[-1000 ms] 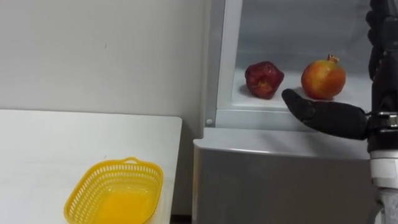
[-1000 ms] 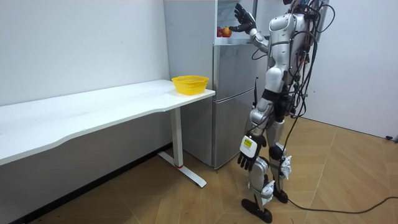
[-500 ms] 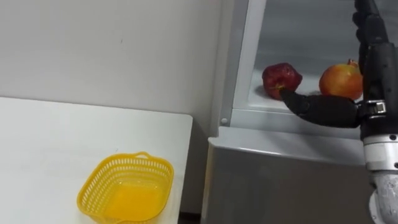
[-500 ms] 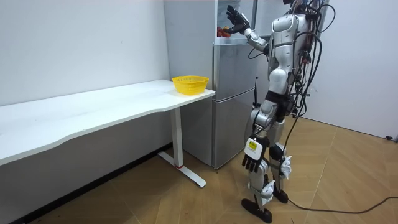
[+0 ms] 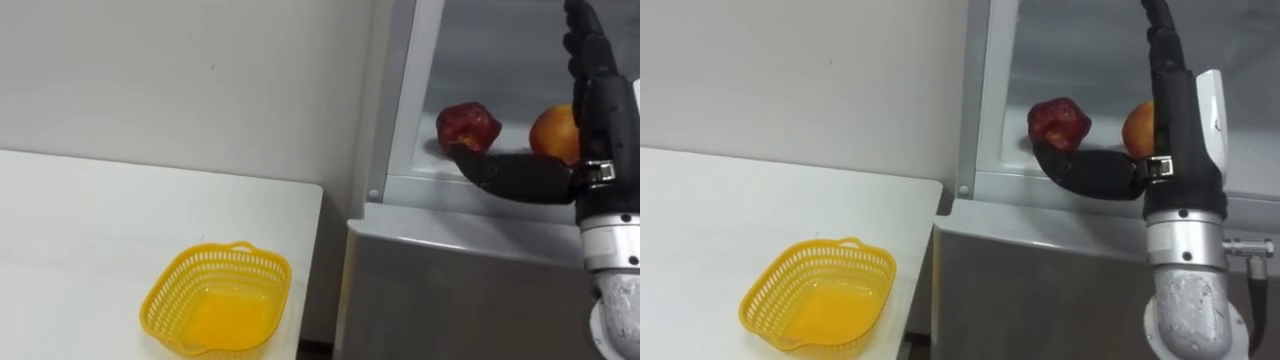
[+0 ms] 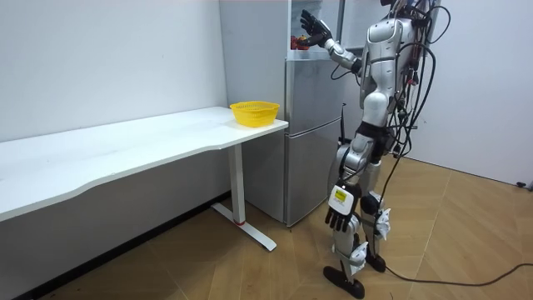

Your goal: Retrieve from the upper fridge

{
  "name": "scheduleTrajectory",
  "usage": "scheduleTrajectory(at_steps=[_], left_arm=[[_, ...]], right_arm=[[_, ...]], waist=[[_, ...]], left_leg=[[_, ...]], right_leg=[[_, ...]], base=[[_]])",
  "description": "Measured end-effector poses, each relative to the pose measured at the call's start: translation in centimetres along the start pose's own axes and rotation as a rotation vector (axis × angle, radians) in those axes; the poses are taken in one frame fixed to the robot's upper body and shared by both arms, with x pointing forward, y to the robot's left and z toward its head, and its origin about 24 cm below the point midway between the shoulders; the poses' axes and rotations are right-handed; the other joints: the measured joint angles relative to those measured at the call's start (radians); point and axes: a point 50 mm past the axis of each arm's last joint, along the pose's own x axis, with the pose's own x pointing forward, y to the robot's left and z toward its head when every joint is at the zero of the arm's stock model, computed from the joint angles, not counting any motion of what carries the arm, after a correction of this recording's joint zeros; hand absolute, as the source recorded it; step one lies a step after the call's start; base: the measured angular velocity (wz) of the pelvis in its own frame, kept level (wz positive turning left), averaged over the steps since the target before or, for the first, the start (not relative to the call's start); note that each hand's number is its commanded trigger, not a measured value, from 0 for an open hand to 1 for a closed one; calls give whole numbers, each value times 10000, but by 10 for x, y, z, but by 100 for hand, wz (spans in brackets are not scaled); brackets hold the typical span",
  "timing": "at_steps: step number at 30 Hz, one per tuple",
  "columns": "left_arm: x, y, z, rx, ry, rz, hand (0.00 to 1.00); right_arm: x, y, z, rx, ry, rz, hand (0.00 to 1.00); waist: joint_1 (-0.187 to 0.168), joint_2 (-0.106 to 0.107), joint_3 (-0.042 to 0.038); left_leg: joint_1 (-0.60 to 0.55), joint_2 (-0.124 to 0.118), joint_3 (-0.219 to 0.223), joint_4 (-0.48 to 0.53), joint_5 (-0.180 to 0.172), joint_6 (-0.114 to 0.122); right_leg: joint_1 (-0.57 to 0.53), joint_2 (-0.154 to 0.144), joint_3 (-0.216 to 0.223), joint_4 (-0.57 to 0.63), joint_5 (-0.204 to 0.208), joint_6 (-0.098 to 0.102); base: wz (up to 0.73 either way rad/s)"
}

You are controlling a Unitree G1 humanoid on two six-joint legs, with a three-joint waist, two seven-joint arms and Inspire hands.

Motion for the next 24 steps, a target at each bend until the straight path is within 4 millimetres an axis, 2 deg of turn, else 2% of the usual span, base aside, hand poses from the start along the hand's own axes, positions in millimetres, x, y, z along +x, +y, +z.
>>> scheduleTrajectory(at_steps=[6,13,24], left_arm=[[0,2,5,26,-204,70,0],[0,4,6,9,-292,190,0],[-1,18,14,185,-509,647,0]], right_arm=[[11,4,-1,57,43,88,0],[11,8,-7,41,307,358,0],[23,2,-18,-295,702,442,0]], waist=[[-60,-28,-20],[-31,-124,-70],[14,-208,-54]], left_leg=[[13,-16,-52,40,1,0],[79,-40,-108,42,6,8],[-62,-66,-126,33,10,18]], right_leg=[[58,-6,2,-4,0,0],[143,-22,9,-9,0,0],[120,-46,-66,3,0,0]], base=[[2],[0],[1]])
